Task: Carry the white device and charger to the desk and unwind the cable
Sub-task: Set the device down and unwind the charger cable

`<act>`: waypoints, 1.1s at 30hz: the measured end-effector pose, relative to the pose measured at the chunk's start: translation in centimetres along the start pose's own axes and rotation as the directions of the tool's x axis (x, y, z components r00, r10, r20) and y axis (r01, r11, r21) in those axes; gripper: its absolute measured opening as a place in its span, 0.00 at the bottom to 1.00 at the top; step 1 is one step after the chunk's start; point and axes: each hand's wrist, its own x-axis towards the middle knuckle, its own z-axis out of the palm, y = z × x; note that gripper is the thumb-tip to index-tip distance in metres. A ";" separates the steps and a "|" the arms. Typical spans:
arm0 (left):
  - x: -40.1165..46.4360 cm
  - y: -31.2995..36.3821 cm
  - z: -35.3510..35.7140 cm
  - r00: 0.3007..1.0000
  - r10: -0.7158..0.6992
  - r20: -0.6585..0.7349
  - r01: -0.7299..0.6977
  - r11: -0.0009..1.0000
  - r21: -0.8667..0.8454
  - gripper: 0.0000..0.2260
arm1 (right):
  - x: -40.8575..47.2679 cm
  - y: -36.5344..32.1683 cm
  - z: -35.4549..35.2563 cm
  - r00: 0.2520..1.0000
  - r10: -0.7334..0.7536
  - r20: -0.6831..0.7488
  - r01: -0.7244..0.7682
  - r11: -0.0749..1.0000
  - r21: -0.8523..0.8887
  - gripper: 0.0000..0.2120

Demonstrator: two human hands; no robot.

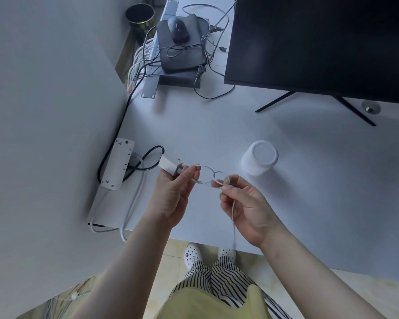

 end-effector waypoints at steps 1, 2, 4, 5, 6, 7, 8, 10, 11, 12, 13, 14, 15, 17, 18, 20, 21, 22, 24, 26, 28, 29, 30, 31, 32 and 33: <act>0.0 0.0 0.0 1.000 -0.004 -0.012 0.004 1.000 -0.005 0.08 | -0.1 -0.2 -0.1 0.995 0.054 0.083 -0.060 0.996 0.066 0.07; 0.0 0.0 -0.1 1.000 -0.010 -0.020 0.010 1.000 -0.004 0.08 | -0.2 -0.4 -0.3 0.982 0.111 0.153 -0.127 0.987 0.100 0.04; -0.1 0.0 -0.1 0.999 -0.024 -0.027 0.025 1.000 0.005 0.07 | -0.2 -0.6 -0.5 0.957 0.206 0.202 -0.224 0.972 0.069 0.06; -0.2 0.0 -0.1 0.999 -0.030 -0.028 0.030 1.000 0.008 0.08 | -0.1 -0.7 -0.6 0.955 0.233 0.184 -0.239 0.971 0.010 0.11; -0.2 0.0 -0.1 0.999 -0.034 -0.029 0.034 0.999 0.009 0.08 | -0.1 -0.8 -0.7 0.959 0.239 0.154 -0.231 0.971 -0.065 0.12; -0.3 0.1 -0.2 0.999 -0.035 -0.033 0.035 0.999 0.003 0.09 | 0.0 -0.9 -0.7 0.966 0.228 0.123 -0.212 0.968 -0.134 0.12; -0.3 0.1 -0.2 0.999 -0.036 -0.041 0.035 0.999 -0.007 0.09 | 0.0 -0.9 -0.8 0.973 0.212 0.094 -0.193 0.966 -0.174 0.09; -0.3 0.2 -0.4 0.998 -0.036 -0.053 0.035 0.999 -0.022 0.09 | 0.0 -0.9 -0.9 0.979 0.198 0.048 -0.187 0.967 -0.171 0.06; -0.2 0.3 -0.5 0.998 -0.037 -0.055 0.036 0.999 -0.023 0.08 | 0.0 -0.9 -1.0 0.980 0.196 0.031 -0.189 0.969 -0.157 0.06; -0.2 0.4 -0.6 0.998 -0.039 -0.058 0.037 0.999 -0.022 0.08 | -0.1 -0.9 -1.2 0.981 0.195 0.019 -0.190 0.971 -0.143 0.06; -0.2 0.5 -0.8 0.997 -0.039 -0.066 0.038 0.999 -0.023 0.08 | -0.2 -0.9 -1.4 0.981 0.192 0.012 -0.189 0.974 -0.128 0.07; -0.1 0.5 -0.9 0.996 -0.038 -0.075 0.036 0.999 -0.024 0.08 | -0.3 -0.9 -1.5 0.982 0.187 0.014 -0.185 0.976 -0.117 0.07; -0.2 0.5 -0.9 0.996 -0.035 -0.081 0.033 0.999 -0.023 0.08 | -0.4 -0.8 -1.6 0.984 0.178 0.014 -0.175 0.978 -0.113 0.06; -0.2 0.5 -1.0 0.996 -0.030 -0.080 0.028 0.999 -0.015 0.09 | -0.6 -0.6 -1.9 0.989 0.149 0.004 -0.147 0.981 -0.126 0.06; -0.2 0.4 -1.0 0.996 -0.030 -0.081 0.029 0.999 -0.012 0.08 | -0.6 -0.5 -2.0 0.992 0.130 -0.005 -0.129 0.981 -0.143 0.06; -0.2 0.4 -1.1 0.994 -0.042 -0.101 0.041 0.999 -0.016 0.07 | -0.6 -0.5 -2.3 0.996 0.083 -0.024 -0.086 0.983 -0.160 0.06; -0.1 0.4 -1.2 0.992 -0.050 -0.120 0.049 0.999 -0.015 0.08 | -0.6 -0.5 -2.5 0.998 0.058 -0.036 -0.063 0.988 -0.142 0.05; 0.1 0.5 -1.3 0.989 -0.056 -0.139 0.056 0.998 -0.005 0.09 | -0.6 -0.6 -2.8 0.998 0.038 -0.046 -0.042 0.993 -0.107 0.05; 0.3 0.6 -1.5 0.988 -0.047 -0.147 0.049 0.999 0.003 0.10 | -0.5 -0.8 -3.4 0.998 0.013 -0.058 -0.015 0.999 -0.038 0.08; 0.5 0.5 -1.4 0.989 -0.027 -0.144 0.026 1.000 -0.007 0.10 | -0.5 -1.1 -3.7 0.998 -0.002 -0.060 0.000 0.999 -0.034 0.08; 0.8 0.3 -1.1 0.989 -0.017 -0.144 0.016 1.000 -0.010 0.09 | -0.5 -1.2 -3.8 0.997 -0.051 -0.055 0.046 0.996 -0.075 0.06; 1.0 0.2 -0.9 0.990 -0.015 -0.144 0.013 1.000 -0.012 0.09 | -0.4 -1.3 -3.9 0.995 -0.082 -0.050 0.077 0.993 -0.089 0.05; 1.2 0.0 -0.7 0.990 -0.014 -0.142 0.011 1.000 -0.017 0.09 | -0.4 -1.5 -3.9 0.993 -0.110 -0.048 0.105 0.990 -0.096 0.05; 1.5 0.0 -0.4 0.990 -0.011 -0.142 0.008 1.000 -0.021 0.09 | -0.4 -1.6 -4.0 0.990 -0.133 -0.052 0.128 0.987 -0.099 0.05; 1.7 0.0 -0.2 0.990 -0.008 -0.144 0.006 1.000 -0.017 0.10 | -0.4 -1.8 -4.1 0.987 -0.150 -0.062 0.144 0.985 -0.098 0.05; 1.9 0.0 0.0 0.989 -0.004 -0.146 0.003 1.000 -0.006 0.10 | -0.4 -1.8 -4.3 0.983 -0.164 -0.078 0.157 0.983 -0.093 0.04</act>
